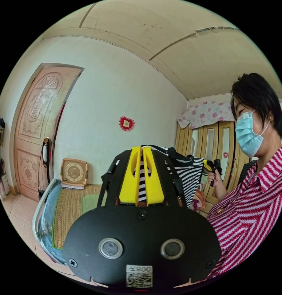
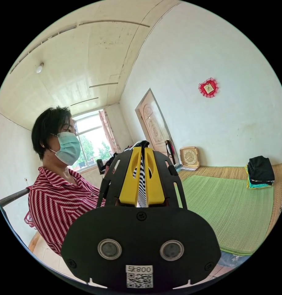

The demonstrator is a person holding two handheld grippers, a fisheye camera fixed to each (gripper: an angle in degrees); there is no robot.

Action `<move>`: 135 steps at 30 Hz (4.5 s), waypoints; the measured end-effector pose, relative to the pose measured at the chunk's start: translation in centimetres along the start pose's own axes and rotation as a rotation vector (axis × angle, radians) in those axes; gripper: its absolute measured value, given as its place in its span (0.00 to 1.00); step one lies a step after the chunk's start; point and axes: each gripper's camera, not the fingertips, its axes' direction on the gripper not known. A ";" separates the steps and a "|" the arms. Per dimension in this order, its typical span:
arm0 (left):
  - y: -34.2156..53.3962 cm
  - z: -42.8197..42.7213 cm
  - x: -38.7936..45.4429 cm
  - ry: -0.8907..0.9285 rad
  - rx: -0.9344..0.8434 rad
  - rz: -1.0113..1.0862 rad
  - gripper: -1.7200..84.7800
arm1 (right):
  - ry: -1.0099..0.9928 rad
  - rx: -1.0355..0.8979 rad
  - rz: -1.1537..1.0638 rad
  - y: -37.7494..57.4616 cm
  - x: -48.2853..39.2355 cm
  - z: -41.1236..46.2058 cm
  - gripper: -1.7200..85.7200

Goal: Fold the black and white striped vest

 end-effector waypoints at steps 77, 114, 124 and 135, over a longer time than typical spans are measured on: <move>32.9 45.6 -61.9 -0.079 -1.072 -1.112 0.14 | 0.311 -0.954 1.012 57.0 39.4 9.8 0.11; -9.4 56.4 -68.4 0.209 -0.451 -0.363 0.04 | 0.123 -0.248 0.382 8.7 29.3 -5.2 0.04; 14.1 48.1 -68.6 0.074 -0.854 -0.746 0.04 | 0.150 -0.494 0.823 35.6 27.4 -10.9 0.04; 28.1 42.7 -69.4 -0.043 -1.009 -1.100 0.04 | 0.147 -0.524 1.309 56.6 26.7 -17.0 0.04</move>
